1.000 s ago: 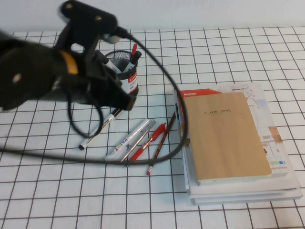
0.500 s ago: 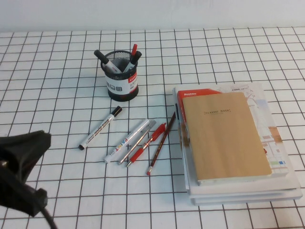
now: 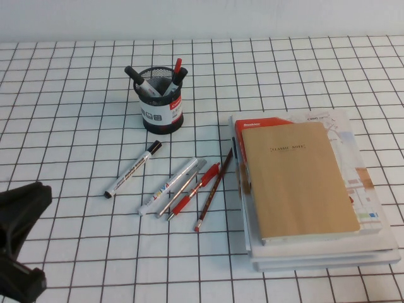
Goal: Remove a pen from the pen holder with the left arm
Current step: 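Take a marker out of the pen holder and lay it on the table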
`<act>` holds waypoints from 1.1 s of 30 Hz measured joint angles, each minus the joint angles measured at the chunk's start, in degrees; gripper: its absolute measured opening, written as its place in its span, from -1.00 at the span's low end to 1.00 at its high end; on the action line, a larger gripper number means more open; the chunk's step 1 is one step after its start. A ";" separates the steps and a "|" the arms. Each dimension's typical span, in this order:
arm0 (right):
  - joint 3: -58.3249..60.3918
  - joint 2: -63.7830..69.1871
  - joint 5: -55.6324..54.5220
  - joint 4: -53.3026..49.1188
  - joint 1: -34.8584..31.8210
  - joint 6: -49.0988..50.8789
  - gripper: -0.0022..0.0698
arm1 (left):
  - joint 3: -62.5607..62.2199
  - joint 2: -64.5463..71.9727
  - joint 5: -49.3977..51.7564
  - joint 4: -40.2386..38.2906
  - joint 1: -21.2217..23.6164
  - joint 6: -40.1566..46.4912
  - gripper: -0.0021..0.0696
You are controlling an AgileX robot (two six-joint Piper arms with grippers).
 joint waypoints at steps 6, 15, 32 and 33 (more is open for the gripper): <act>0.00 0.00 0.00 0.00 0.00 0.00 -0.98 | 7.14 -5.57 -7.30 -2.87 9.38 1.20 -0.94; 0.00 0.00 0.00 0.00 0.00 0.00 -0.98 | 21.09 -21.24 -19.03 -16.89 24.04 15.24 -0.94; 0.00 0.00 0.00 0.00 0.00 0.00 -0.98 | 32.68 -28.35 -22.19 -18.44 29.58 17.91 -0.94; 0.00 0.00 0.00 0.00 0.00 0.00 -0.98 | 32.68 -28.44 -21.97 -18.44 29.69 17.91 -0.94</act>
